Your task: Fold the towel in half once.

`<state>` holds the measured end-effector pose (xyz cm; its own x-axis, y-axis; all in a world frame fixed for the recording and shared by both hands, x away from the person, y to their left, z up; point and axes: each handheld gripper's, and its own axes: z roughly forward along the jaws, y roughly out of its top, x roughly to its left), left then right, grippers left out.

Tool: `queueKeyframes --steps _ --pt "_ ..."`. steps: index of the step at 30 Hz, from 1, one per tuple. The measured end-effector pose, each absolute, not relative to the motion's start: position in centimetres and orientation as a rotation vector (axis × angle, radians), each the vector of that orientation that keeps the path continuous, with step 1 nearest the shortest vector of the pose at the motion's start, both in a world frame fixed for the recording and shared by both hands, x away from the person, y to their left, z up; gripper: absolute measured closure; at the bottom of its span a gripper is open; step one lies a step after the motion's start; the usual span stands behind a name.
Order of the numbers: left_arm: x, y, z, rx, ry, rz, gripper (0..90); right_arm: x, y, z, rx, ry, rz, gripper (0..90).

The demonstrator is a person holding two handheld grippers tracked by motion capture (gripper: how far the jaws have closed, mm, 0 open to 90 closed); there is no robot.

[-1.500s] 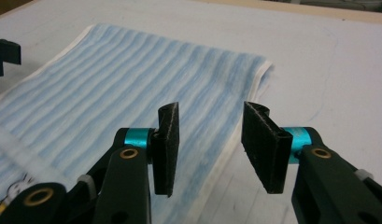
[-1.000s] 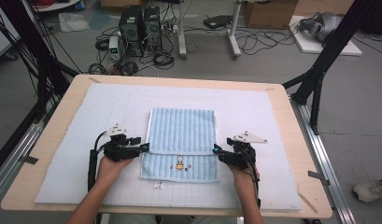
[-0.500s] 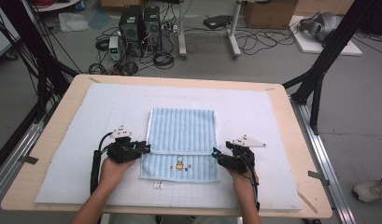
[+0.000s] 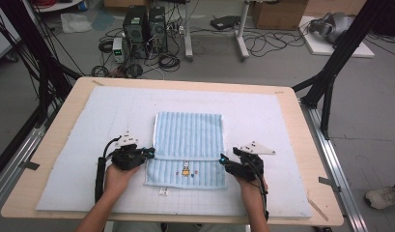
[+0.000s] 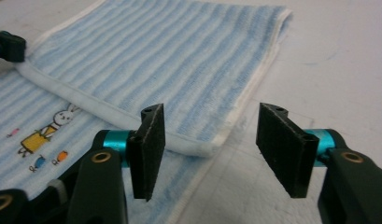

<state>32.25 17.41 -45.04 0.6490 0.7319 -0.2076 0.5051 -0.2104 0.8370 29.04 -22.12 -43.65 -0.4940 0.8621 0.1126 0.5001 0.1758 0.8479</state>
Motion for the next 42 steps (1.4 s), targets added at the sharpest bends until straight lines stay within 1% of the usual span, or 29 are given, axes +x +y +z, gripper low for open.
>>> queueKeyframes --steps 1,3,9,10,16,18,28,34,42 --pt "32.2 17.5 -45.0 1.862 0.98 0.284 86.2 29.0 -22.2 -43.6 1.289 2.067 1.239 47.1" --pt "32.2 17.5 -44.8 1.839 0.978 0.279 86.2 28.9 -22.4 -43.6 1.292 2.088 1.238 49.6" --pt "32.2 17.8 -44.6 1.807 0.987 0.258 86.2 29.4 -21.4 -44.1 1.271 2.155 1.184 50.0" --pt "32.2 17.9 -44.6 1.806 0.986 0.257 86.2 29.7 -21.1 -44.2 1.271 2.167 1.168 51.6" --pt "32.2 18.1 -44.6 1.799 0.99 0.246 86.2 30.3 -20.4 -44.7 1.271 2.221 1.088 78.7" --pt "32.1 18.2 -44.5 1.79 0.988 0.241 86.2 30.2 -20.5 -44.6 1.255 2.223 1.097 81.9" --pt "31.2 18.9 -43.6 1.754 0.963 0.216 86.3 28.8 -20.5 -43.3 1.181 2.201 1.134 82.6" --pt "29.6 19.2 -43.2 1.754 0.929 0.197 86.3 26.8 -20.7 -42.2 1.144 2.193 1.177 82.6" --pt "26.8 19.5 -44.3 1.763 0.906 0.157 86.2 23.5 -21.2 -42.5 1.119 2.187 1.206 82.5"
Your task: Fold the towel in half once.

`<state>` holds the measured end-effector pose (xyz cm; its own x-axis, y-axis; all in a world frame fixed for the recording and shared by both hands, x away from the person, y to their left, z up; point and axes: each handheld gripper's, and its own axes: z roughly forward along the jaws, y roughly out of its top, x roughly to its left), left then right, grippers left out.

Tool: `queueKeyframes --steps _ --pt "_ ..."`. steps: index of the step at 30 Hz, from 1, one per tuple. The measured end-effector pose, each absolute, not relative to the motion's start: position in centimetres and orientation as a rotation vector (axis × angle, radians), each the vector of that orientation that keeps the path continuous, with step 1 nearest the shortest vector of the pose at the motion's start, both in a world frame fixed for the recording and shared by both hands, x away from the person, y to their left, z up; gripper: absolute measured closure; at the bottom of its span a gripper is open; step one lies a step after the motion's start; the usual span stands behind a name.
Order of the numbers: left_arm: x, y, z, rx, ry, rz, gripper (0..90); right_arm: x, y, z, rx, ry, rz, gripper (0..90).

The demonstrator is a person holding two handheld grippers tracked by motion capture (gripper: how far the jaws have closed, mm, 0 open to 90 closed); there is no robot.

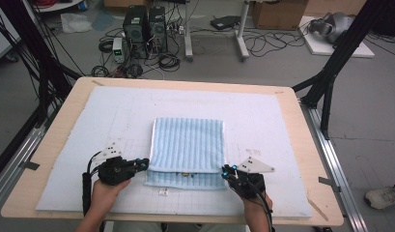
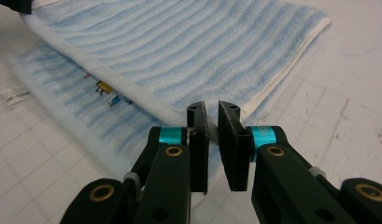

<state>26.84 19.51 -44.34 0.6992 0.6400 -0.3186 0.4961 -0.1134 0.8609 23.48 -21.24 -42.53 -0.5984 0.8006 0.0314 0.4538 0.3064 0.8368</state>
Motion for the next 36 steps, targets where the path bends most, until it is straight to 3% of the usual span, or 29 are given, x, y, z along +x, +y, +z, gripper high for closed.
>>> queueKeyframes --steps 8,23,24,26,30,36 --pt "24.9 19.9 -44.8 1.778 0.894 0.147 86.3 20.8 -21.0 -42.9 1.092 2.192 1.219 82.5" --pt "23.8 19.8 -45.3 1.829 0.902 0.157 84.2 19.4 -20.9 -44.0 1.1 2.216 1.152 81.7" --pt "23.8 19.8 -45.2 1.828 0.902 0.168 81.6 19.5 -20.9 -44.1 1.111 2.217 1.15 80.2" --pt "23.8 19.8 -44.8 1.813 0.931 0.204 66.6 19.5 -20.9 -44.2 1.123 2.206 1.145 71.5" --pt "24.4 20.5 -44.2 1.779 0.931 0.242 58.7 19.8 -21.6 -44.0 1.169 2.157 1.176 61.7" --pt "26.4 20.6 -43.0 1.753 0.876 0.268 56.8 22.2 -21.2 -43.2 1.161 2.137 1.213 62.1"
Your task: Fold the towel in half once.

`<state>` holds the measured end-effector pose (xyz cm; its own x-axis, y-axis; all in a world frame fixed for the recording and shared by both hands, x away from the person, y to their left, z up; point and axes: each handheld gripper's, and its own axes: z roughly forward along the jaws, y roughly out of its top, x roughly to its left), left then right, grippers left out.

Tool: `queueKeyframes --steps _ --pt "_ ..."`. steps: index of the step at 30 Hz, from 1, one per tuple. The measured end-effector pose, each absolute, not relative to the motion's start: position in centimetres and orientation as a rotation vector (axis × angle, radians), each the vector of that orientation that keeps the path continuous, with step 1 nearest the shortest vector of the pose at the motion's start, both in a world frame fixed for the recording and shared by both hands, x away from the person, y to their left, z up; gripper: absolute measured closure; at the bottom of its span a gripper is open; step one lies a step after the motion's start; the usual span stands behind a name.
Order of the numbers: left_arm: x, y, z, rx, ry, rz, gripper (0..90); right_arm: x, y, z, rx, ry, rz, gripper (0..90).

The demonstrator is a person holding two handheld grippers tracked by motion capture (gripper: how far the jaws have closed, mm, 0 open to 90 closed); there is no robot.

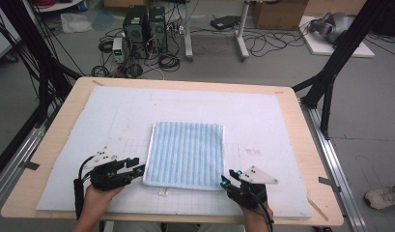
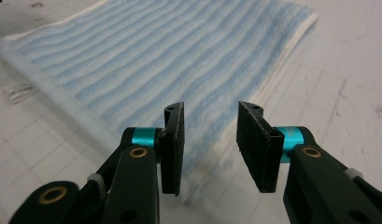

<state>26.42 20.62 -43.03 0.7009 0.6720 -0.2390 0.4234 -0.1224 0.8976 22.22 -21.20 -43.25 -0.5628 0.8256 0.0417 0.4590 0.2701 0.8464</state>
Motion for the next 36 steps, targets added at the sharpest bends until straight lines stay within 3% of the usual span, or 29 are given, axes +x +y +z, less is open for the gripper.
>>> queueKeyframes --steps 6,11,15,21,27,36 --pt "29.2 20.4 -42.4 1.754 0.882 0.256 56.7 25.6 -20.0 -43.1 1.153 2.193 1.196 64.0" --pt "31.4 20.0 -42.3 1.761 0.906 0.216 60.8 27.3 -19.2 -43.6 1.16 2.257 1.181 73.0" --pt "32.8 19.0 -42.8 1.784 0.923 0.215 66.7 28.0 -18.9 -44.4 1.168 2.306 1.124 74.6" --pt "34.1 18.6 -42.9 1.775 0.916 0.239 66.9 27.4 -19.4 -45.1 1.152 2.306 1.127 74.6" --pt "36.4 18.0 -42.2 1.786 0.918 0.278 70.2 28.8 -20.0 -43.3 1.124 2.281 1.218 72.7" --pt "40.7 16.3 -42.3 1.807 0.973 0.251 72.7 34.4 -20.9 -41.1 1.173 2.198 1.216 78.2"
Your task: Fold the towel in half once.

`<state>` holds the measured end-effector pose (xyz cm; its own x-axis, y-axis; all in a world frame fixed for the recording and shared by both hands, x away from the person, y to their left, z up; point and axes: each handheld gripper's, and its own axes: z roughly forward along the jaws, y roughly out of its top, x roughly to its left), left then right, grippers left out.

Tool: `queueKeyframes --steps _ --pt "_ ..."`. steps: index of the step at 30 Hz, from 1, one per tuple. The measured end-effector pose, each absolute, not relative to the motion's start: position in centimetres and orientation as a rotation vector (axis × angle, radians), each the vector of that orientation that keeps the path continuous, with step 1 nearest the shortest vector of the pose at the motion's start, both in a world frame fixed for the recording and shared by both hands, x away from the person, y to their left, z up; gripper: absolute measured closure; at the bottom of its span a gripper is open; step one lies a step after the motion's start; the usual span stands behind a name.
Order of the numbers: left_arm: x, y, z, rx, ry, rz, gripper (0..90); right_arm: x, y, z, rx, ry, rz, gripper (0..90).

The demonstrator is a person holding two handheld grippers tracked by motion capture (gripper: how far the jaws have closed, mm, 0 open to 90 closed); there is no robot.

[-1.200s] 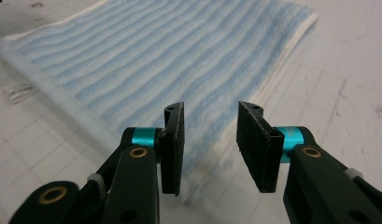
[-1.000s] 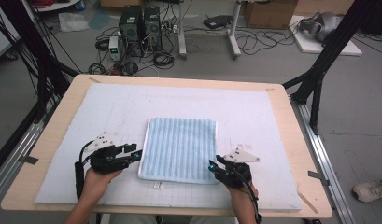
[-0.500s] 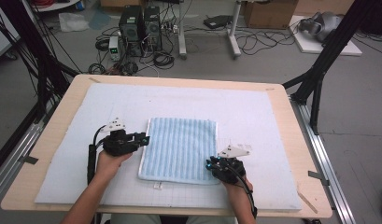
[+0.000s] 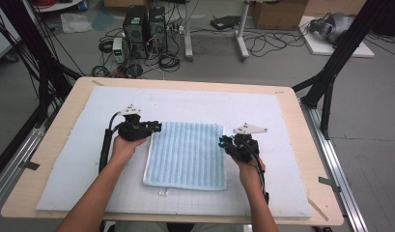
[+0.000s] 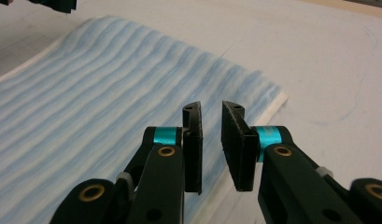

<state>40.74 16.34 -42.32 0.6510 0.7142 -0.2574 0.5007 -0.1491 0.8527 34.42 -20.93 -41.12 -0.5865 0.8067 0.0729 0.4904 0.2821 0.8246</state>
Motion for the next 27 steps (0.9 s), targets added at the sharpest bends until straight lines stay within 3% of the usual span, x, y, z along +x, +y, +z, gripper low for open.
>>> queueKeyframes --steps 13,20,27 --pt "43.5 15.8 -45.2 1.911 1.11 0.294 81.2 41.1 -19.1 -42.8 1.204 2.284 1.068 81.9" --pt "43.4 15.6 -45.2 1.93 1.111 0.347 86.0 42.0 -19.8 -44.3 1.271 2.284 1.001 81.5" --pt "43.5 16.0 -45.2 1.908 1.12 0.328 83.2 41.9 -20.7 -44.1 1.316 2.266 1.052 75.2"
